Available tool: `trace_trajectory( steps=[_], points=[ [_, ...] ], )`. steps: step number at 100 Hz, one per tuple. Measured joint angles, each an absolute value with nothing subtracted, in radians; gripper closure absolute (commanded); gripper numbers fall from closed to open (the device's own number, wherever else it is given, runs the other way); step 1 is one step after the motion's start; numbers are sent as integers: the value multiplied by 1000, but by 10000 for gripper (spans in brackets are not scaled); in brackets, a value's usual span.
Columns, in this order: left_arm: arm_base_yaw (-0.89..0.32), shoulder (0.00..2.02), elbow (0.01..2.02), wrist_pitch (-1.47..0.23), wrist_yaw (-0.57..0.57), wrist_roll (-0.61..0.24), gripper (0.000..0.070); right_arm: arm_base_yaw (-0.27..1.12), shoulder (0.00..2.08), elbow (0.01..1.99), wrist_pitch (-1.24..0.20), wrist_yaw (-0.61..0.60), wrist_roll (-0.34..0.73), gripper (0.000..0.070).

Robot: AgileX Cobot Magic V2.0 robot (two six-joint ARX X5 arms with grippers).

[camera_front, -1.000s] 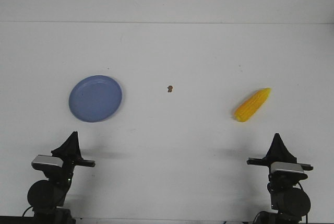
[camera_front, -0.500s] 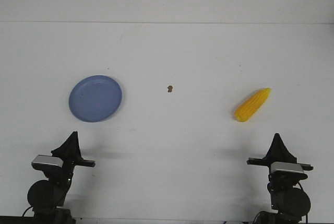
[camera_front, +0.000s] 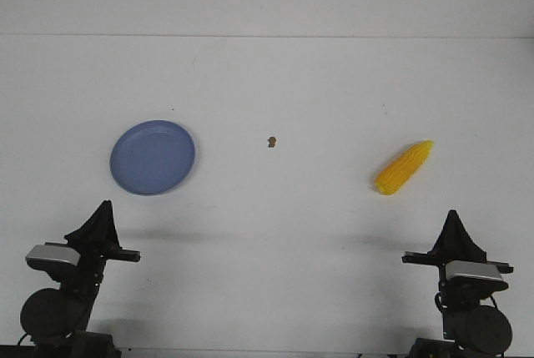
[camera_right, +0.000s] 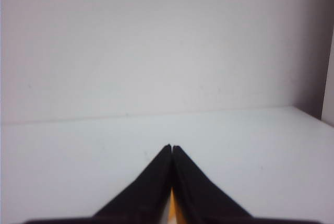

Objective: Place corn on plate with both arms
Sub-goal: 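Move the left gripper forward to the rim of the blue plate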

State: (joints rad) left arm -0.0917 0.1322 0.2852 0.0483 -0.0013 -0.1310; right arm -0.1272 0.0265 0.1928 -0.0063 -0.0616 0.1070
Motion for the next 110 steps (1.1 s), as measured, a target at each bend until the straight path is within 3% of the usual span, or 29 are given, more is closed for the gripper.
trace_trajectory(
  steps=[22, 53, 72, 94, 98, 101, 110],
  points=[
    [-92, 402, 595, -253, -1, -145, 688, -127, 178, 423, -254, -130, 131, 696],
    [-92, 730, 945, -524, -1, -144, 688, -127, 564, 780, -617, -139, 128, 696],
    [-92, 844, 978, -615, 3, -130, 688, -127, 728, 847, -654, -158, 127, 696],
    [-92, 873, 978, -609, 4, -122, 680, -127, 758, 847, -652, -162, 127, 693],
    [-92, 873, 978, -605, 4, -122, 654, -127, 758, 847, -651, -162, 127, 681],
    [-92, 873, 978, -604, 4, -122, 586, -127, 758, 847, -651, -162, 127, 649],
    [-92, 873, 978, -604, 4, -123, 367, -127, 758, 847, -651, -162, 127, 420]
  ],
)
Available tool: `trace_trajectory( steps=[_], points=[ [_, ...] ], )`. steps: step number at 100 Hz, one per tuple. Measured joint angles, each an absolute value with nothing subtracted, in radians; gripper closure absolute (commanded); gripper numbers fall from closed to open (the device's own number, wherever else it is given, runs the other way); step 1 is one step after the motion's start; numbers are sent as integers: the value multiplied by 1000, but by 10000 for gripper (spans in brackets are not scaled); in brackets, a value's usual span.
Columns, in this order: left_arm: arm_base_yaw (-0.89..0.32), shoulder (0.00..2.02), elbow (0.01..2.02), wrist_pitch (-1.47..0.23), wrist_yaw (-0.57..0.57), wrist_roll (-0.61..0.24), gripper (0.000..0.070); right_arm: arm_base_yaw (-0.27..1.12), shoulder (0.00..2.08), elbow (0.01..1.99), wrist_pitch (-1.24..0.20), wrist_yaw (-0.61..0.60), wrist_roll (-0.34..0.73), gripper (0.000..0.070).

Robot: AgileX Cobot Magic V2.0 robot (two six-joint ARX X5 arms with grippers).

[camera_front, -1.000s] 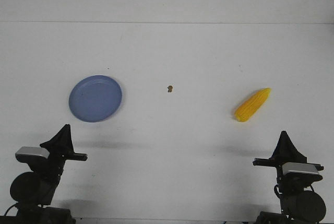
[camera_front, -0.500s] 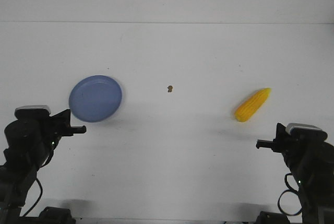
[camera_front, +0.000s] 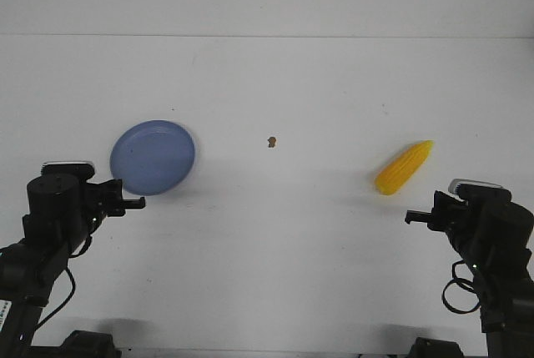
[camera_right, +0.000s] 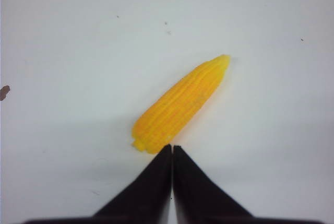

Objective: Place corn on plate with both arms
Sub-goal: 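Move the left gripper forward to the rim of the blue plate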

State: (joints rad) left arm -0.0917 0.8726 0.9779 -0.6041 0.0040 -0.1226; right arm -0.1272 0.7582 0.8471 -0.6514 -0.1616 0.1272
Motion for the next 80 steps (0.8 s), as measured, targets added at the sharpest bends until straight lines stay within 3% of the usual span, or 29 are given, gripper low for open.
trace_trajectory(
  steps=[9, 15, 48, 80],
  points=[
    [-92, 872, 978, -604, 4, -123, 240, -127, 758, 847, -651, -162, 128, 157],
    [-92, 872, 978, -605, 4, -123, 229, -127, 758, 847, -651, -162, 128, 72],
    [-70, 914, 981, -564, 6, -149, 225, -127, 758, 847, -651, -162, 128, 67],
    [94, 1296, 1078, -459, 7, -210, 225, -127, 758, 847, -650, -162, 128, 67]
  ],
)
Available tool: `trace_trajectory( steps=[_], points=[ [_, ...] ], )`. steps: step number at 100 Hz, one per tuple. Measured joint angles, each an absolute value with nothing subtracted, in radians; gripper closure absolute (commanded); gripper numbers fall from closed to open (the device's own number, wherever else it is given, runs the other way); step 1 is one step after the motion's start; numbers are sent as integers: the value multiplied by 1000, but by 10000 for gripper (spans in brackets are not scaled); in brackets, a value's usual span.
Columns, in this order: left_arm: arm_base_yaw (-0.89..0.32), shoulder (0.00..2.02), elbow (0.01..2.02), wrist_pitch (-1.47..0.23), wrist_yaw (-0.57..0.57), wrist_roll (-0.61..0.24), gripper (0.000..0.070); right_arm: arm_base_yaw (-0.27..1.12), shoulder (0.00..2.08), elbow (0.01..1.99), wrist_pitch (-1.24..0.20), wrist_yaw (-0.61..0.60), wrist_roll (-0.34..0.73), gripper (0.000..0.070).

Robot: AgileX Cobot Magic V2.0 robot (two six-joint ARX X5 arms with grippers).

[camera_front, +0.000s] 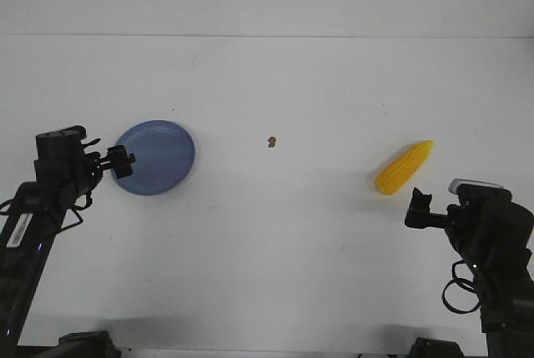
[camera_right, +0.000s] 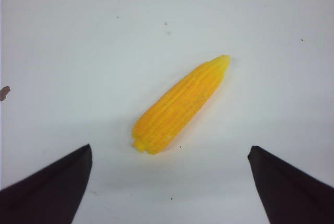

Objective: Place corn on plate with both arms
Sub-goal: 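Move the left gripper forward to the rim of the blue plate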

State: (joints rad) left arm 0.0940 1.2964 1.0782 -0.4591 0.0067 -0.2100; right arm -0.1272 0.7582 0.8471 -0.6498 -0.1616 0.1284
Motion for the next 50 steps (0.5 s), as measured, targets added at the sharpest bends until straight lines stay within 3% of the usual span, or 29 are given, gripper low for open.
trace_trajectory(
  steps=[26, 50],
  points=[
    [144, 1592, 1182, -443, 6, -213, 224, -127, 758, 847, -650, -162, 128, 67],
    [154, 1708, 1215, -430, 6, -213, 224, -127, 758, 847, -650, -162, 128, 67]
  ],
)
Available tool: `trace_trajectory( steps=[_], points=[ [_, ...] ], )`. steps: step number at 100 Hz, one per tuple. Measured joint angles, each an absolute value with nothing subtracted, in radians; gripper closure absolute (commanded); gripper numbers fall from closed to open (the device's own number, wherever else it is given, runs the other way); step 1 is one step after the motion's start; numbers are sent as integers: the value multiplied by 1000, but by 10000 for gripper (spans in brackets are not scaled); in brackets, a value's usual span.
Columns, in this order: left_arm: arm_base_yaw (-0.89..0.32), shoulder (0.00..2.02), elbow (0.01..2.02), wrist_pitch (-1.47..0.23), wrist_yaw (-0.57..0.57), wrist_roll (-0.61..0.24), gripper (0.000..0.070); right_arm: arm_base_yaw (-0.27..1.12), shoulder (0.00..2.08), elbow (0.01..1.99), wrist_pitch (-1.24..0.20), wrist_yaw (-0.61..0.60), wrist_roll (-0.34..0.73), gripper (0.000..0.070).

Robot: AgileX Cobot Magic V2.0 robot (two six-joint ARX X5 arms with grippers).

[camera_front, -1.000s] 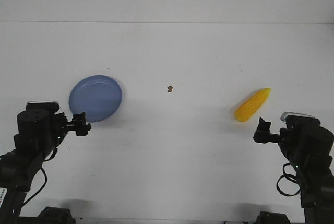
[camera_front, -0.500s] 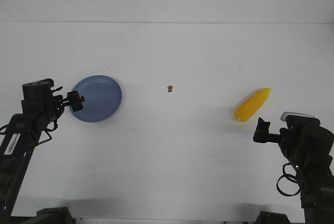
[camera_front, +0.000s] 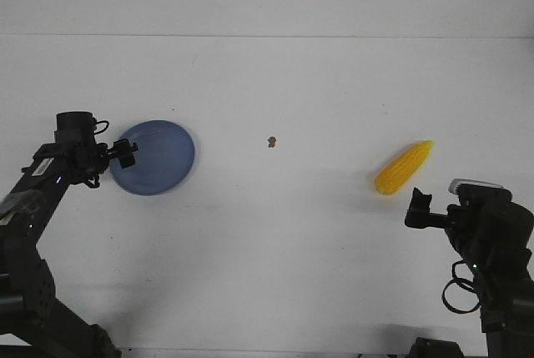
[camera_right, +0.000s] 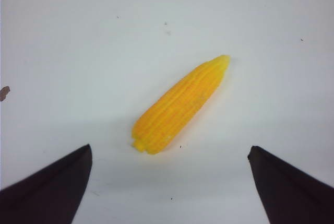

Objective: Place corn on plate with both arms
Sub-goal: 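Move the left gripper forward to the rim of the blue plate, then push the blue plate with the left gripper toward the table center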

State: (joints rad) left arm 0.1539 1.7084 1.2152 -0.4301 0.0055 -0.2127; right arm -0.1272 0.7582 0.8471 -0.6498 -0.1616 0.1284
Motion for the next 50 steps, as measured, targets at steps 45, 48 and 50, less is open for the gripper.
trace_trajectory(
  steps=[45, 48, 50],
  points=[
    [154, 1743, 1217, -418, 6, -213, 226, -127, 758, 847, -650, -162, 128, 67],
    [154, 1749, 1217, -418, 6, -213, 227, -127, 758, 847, -650, -162, 128, 67],
    [154, 1754, 1217, -419, 6, -213, 235, -127, 758, 847, -650, -162, 128, 67]
  ],
)
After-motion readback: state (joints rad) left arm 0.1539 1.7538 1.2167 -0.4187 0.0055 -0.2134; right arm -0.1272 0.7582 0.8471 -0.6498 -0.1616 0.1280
